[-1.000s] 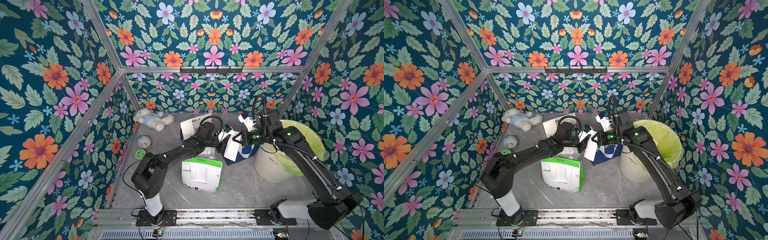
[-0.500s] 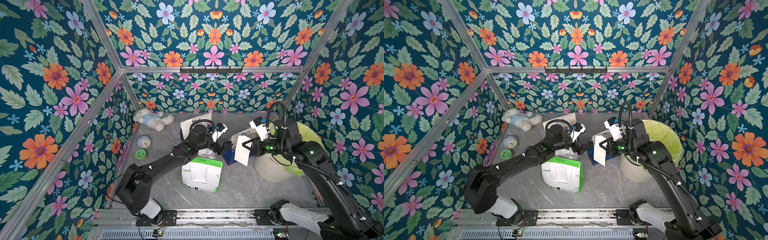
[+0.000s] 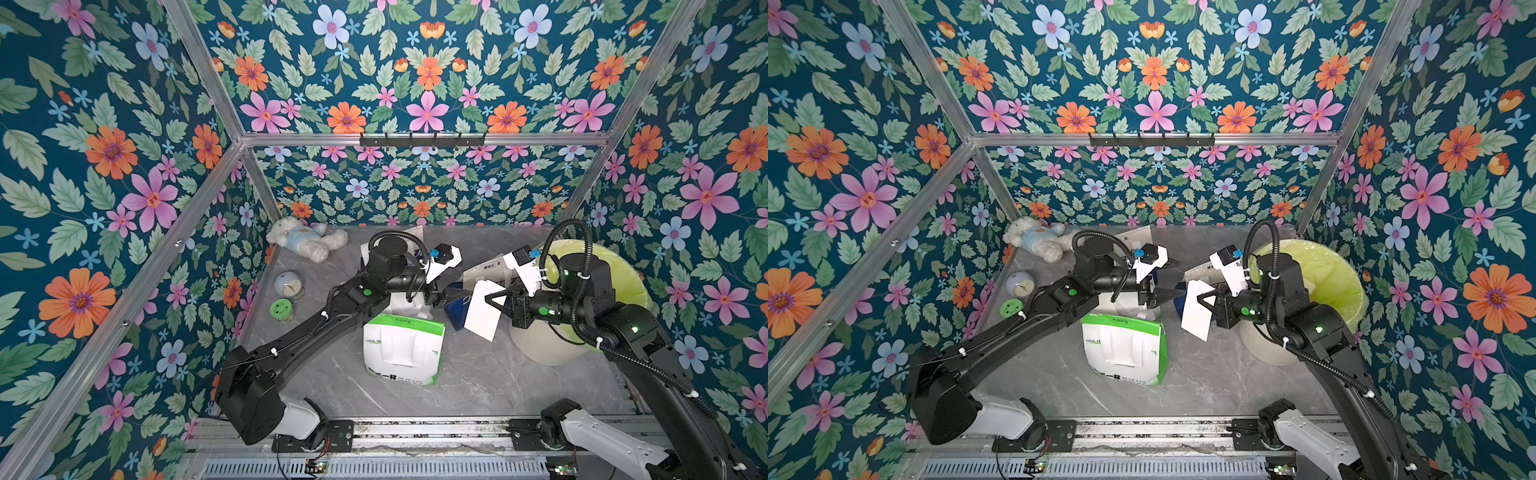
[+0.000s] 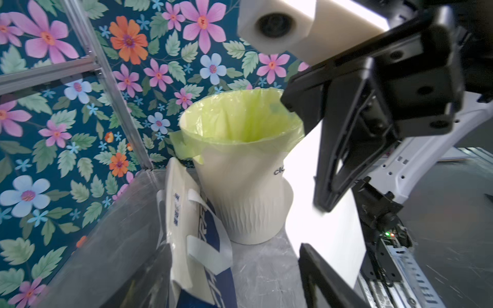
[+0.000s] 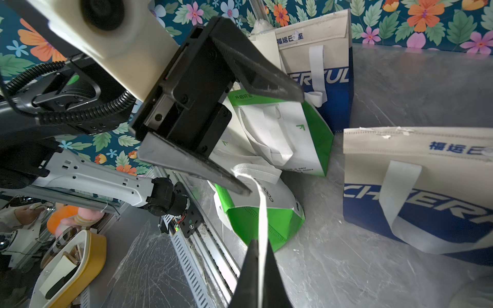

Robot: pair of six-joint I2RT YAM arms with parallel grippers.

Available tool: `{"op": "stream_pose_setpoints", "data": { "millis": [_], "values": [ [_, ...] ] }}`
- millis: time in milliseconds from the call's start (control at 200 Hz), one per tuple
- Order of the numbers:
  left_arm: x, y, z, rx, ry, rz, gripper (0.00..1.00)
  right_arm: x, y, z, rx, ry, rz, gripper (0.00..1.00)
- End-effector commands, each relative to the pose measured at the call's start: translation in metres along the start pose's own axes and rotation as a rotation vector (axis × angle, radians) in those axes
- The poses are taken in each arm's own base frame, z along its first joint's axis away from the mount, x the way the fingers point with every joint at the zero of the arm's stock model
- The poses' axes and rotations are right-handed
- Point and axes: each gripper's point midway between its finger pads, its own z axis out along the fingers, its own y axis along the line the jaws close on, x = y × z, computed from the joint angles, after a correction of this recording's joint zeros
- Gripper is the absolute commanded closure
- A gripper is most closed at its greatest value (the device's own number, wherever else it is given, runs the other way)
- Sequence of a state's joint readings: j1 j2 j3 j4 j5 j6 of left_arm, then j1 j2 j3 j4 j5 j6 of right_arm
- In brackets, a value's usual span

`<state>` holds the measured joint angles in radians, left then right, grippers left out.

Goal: Shred takeout receipts and throw away
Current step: Shred the takeout receipt.

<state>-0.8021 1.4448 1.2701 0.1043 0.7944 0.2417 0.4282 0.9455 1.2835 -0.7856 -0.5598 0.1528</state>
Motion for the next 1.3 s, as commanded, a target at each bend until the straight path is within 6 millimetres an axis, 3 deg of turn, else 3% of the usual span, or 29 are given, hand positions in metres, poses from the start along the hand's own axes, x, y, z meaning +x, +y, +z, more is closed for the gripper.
{"op": "stream_pose_setpoints", "data": {
  "millis": [0, 300, 435, 885, 975, 1130, 1295],
  "values": [
    [0.012, -0.023, 0.007, 0.116, 0.073, -0.001, 0.30, -0.010, 0.011, 0.002, -0.053, -0.039, -0.044, 1.00],
    [-0.019, -0.043, -0.007, 0.184, -0.065, 0.007, 0.40, -0.006, 0.012, 0.006, -0.060, -0.027, -0.051, 1.00],
    [-0.027, -0.045, -0.008, 0.201, -0.081, 0.002, 0.58, -0.005, 0.011, 0.006, -0.057, -0.026, -0.051, 1.00],
    [-0.034, -0.041, -0.002, 0.210, -0.105, -0.033, 0.65, -0.005, 0.017, 0.009, -0.081, -0.014, -0.062, 1.00],
    [-0.034, -0.034, 0.001, 0.181, -0.106, -0.060, 0.75, -0.005, 0.018, 0.011, -0.083, -0.009, -0.067, 1.00],
    [-0.033, -0.033, 0.004, 0.190, -0.112, -0.076, 0.76, -0.002, 0.017, 0.014, -0.079, 0.002, -0.068, 1.00],
    [-0.036, -0.033, 0.003, 0.187, -0.120, -0.070, 0.87, -0.002, 0.016, 0.013, -0.072, 0.004, -0.074, 1.00]
  ]
}}
